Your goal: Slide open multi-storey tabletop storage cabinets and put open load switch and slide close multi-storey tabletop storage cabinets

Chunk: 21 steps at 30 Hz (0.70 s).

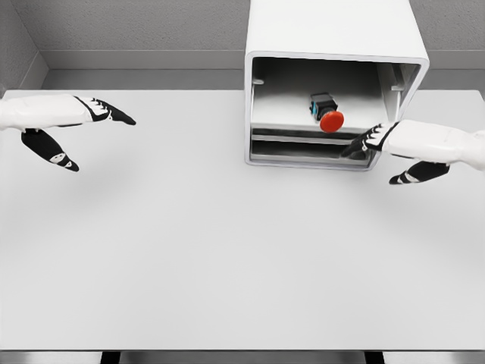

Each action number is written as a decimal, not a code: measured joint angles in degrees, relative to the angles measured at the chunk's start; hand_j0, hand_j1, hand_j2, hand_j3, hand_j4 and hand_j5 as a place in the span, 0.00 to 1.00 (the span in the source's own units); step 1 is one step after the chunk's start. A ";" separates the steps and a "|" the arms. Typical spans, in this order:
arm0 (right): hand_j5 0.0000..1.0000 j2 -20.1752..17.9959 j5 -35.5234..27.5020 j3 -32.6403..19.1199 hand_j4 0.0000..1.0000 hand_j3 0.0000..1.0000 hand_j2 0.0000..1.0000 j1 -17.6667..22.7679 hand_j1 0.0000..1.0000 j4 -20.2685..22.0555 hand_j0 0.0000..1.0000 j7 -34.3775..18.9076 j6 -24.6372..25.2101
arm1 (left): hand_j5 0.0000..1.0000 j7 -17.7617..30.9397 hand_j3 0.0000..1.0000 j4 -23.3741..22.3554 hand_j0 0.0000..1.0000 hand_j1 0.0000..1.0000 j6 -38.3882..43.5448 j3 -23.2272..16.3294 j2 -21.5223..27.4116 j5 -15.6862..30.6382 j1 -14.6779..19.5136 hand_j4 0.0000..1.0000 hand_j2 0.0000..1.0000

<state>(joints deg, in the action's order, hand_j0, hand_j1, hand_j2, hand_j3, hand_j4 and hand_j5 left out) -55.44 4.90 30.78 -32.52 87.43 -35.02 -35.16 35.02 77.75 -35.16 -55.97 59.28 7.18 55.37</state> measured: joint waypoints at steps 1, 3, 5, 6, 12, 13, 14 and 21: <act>0.89 0.20 0.05 0.08 0.89 0.89 0.89 -0.53 0.89 -0.36 0.89 0.00 0.01 | 1.00 0.00 1.00 0.01 1.00 1.00 0.00 0.00 0.00 -0.01 -0.09 1.00 1.00; 0.89 0.80 0.03 1.30 0.89 0.89 0.89 -3.78 0.89 -1.55 0.89 -0.01 0.04 | 1.00 0.00 1.00 0.01 1.00 1.00 0.00 -0.01 0.00 0.00 -0.08 1.00 1.00; 0.89 1.59 -0.14 3.20 0.89 0.89 0.89 -5.19 0.89 -3.01 0.89 0.02 0.15 | 1.00 0.00 1.00 0.02 1.00 1.00 0.00 0.00 0.00 0.00 -0.09 1.00 1.00; 0.89 1.94 -0.02 3.86 0.89 0.89 0.89 -5.27 0.89 -3.56 0.89 0.01 0.10 | 1.00 0.00 1.00 0.02 1.00 1.00 0.00 0.00 0.00 0.00 -0.09 1.00 1.00; 0.93 2.94 0.25 6.40 0.93 0.93 0.93 -6.07 0.93 -5.47 0.93 0.00 0.00 | 1.00 0.00 1.00 0.03 1.00 1.00 0.00 0.00 0.00 -0.01 -0.09 1.00 1.00; 0.93 2.87 0.35 6.54 0.93 0.93 0.93 -5.72 0.93 -5.43 0.93 0.00 -0.01 | 1.00 0.00 1.00 0.02 1.00 1.00 0.00 0.01 0.00 -0.02 -0.09 1.00 1.00; 0.94 2.80 0.43 6.59 0.94 0.94 0.94 -5.45 0.94 -5.29 0.94 0.00 -0.01 | 1.00 0.00 1.00 0.02 1.00 1.00 0.00 0.00 0.00 -0.01 -0.09 1.00 1.00; 1.00 -2.69 0.67 -5.20 1.00 1.00 1.00 11.95 1.00 3.81 1.00 -0.02 -0.09 | 1.00 0.00 1.00 -0.39 1.00 1.00 -0.01 -0.17 -2.05 -0.02 -1.67 1.00 1.00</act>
<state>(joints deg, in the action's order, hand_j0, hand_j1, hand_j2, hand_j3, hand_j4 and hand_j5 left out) -58.13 5.57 25.58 -20.57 91.25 -35.04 -35.25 35.02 77.37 -35.16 -56.14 57.23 7.15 53.70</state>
